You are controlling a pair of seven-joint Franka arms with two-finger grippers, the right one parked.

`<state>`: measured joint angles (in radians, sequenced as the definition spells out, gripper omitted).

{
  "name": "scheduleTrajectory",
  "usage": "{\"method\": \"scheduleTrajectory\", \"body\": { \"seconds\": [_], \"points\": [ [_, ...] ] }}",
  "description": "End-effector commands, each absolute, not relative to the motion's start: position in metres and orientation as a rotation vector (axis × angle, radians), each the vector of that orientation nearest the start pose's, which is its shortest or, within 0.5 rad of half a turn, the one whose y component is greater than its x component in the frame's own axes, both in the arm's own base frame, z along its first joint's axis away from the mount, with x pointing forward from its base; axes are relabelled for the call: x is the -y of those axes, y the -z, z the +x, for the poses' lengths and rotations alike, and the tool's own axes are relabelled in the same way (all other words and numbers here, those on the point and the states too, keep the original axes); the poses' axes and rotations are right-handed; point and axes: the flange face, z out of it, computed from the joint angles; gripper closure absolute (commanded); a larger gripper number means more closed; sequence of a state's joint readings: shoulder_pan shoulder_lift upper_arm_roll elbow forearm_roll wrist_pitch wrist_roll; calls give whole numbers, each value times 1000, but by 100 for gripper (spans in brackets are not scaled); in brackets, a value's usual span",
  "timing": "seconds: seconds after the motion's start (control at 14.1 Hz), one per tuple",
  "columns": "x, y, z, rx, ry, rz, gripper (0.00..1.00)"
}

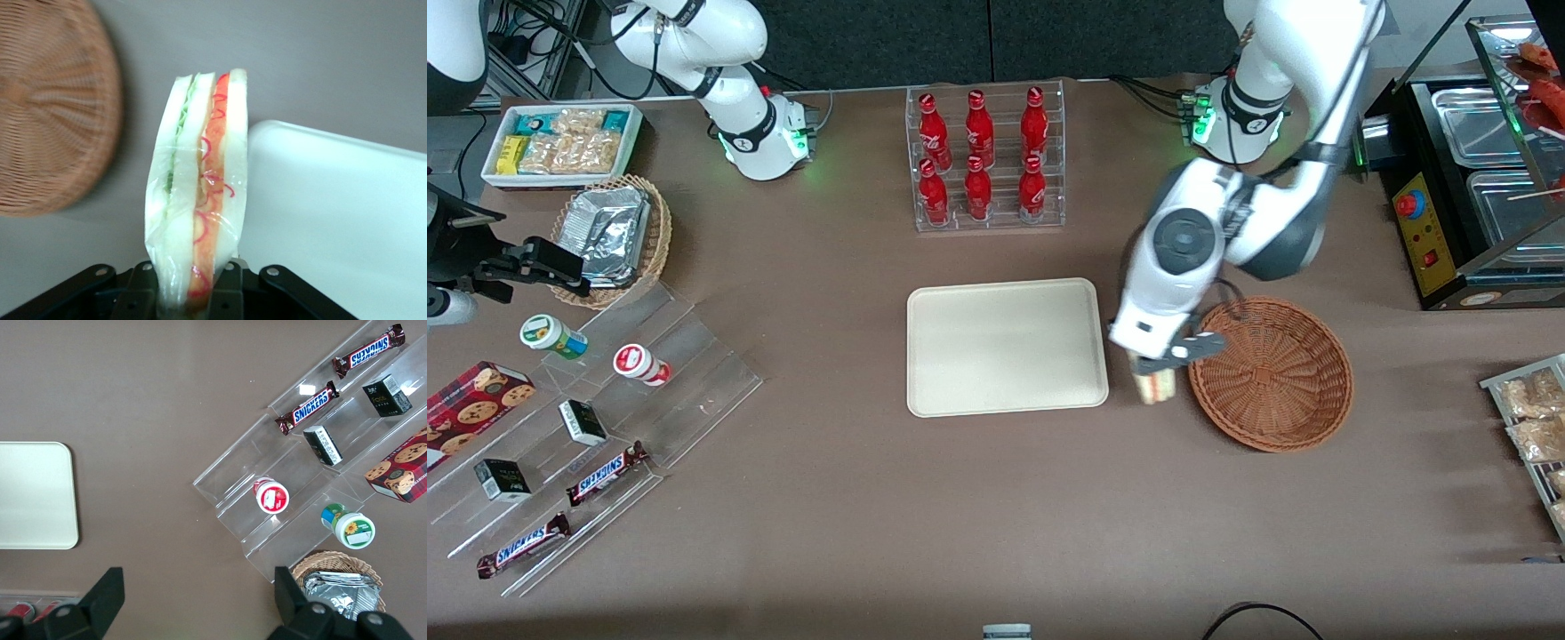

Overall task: Place sandwich from basket to tray
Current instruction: 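Carry the sandwich with the left gripper over the cream tray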

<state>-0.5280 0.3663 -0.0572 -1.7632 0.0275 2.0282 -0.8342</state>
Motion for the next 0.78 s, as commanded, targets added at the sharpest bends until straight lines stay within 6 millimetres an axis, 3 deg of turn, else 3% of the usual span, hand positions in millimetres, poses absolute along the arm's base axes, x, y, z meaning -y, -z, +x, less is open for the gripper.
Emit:
{"method": "scheduleTrajectory", "body": {
  "seconds": [0.0, 0.43, 0.71],
  "points": [
    [412, -335, 537, 279, -114, -3074, 100],
    [499, -290, 505, 114, -125, -3077, 100],
    [529, -265, 485, 53, -136, -3062, 100]
  ]
}}
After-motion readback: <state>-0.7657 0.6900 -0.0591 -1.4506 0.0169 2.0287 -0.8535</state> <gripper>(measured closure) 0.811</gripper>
